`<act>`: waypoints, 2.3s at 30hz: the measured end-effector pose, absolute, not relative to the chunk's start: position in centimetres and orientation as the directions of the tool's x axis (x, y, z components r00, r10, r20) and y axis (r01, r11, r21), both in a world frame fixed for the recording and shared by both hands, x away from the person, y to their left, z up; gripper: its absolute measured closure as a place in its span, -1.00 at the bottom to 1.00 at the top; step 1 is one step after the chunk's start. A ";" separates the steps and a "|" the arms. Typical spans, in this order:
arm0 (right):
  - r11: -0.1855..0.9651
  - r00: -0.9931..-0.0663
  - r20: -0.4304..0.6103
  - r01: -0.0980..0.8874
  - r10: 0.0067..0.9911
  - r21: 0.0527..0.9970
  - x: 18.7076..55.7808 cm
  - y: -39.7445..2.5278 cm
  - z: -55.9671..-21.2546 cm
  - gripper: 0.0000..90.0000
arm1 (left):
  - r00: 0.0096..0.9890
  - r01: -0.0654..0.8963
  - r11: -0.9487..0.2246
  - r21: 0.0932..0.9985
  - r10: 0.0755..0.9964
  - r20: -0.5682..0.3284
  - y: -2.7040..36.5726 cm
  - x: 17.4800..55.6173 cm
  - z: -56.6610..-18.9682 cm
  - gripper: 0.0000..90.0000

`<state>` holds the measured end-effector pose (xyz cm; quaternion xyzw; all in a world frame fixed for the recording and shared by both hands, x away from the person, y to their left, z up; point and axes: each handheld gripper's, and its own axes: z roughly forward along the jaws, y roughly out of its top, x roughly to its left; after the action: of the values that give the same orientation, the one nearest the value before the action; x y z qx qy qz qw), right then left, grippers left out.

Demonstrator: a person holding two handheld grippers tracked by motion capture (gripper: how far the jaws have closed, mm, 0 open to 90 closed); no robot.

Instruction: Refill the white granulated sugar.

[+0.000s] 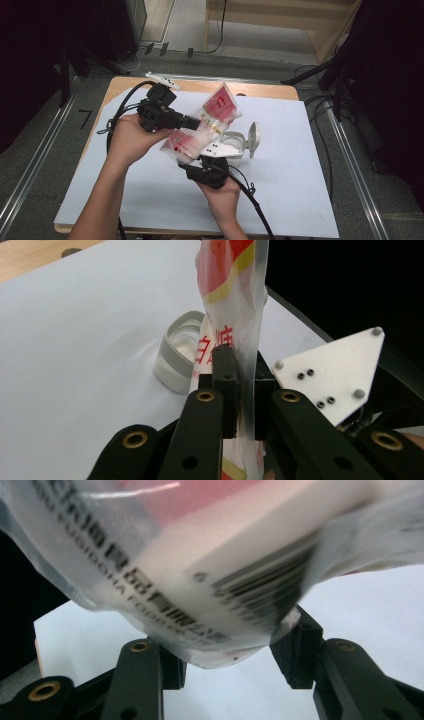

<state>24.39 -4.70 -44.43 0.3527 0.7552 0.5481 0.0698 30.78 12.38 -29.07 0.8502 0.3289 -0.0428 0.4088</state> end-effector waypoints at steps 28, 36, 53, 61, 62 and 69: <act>0.138 -0.677 0.284 0.497 0.678 0.857 26.0 -6.4 -44.9 0.32 | 0.785 0.590 -0.466 0.659 0.519 -0.337 13.7 30.4 -30.2 0.97; 0.119 -0.658 0.291 0.504 0.694 0.855 26.3 -7.1 -44.8 0.35 | 0.792 0.584 -0.480 0.655 0.515 -0.328 14.2 29.9 -30.4 0.97; 0.132 -0.667 0.279 0.496 0.691 0.858 26.9 -7.5 -44.5 0.38 | 0.790 0.579 -0.483 0.657 0.531 -0.305 14.5 30.0 -30.2 1.00; 0.194 -0.703 0.259 0.495 0.663 0.847 27.3 -7.3 -44.4 0.37 | 0.785 0.572 -0.438 0.694 0.538 -0.307 15.8 30.0 -29.7 1.00; 0.196 -0.707 0.265 0.498 0.656 0.845 27.4 -7.4 -44.3 0.37 | 0.785 0.570 -0.428 0.702 0.538 -0.309 16.0 30.0 -29.6 1.00; 0.265 -0.750 0.217 0.465 0.624 0.844 27.7 -7.9 -43.6 0.34 | 0.766 0.566 -0.392 0.725 0.574 -0.288 17.3 30.4 -29.6 1.00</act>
<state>27.75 -7.85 -43.55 0.3441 0.7914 0.4989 0.0796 30.42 17.29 -29.56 0.8341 0.3419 0.0046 0.4328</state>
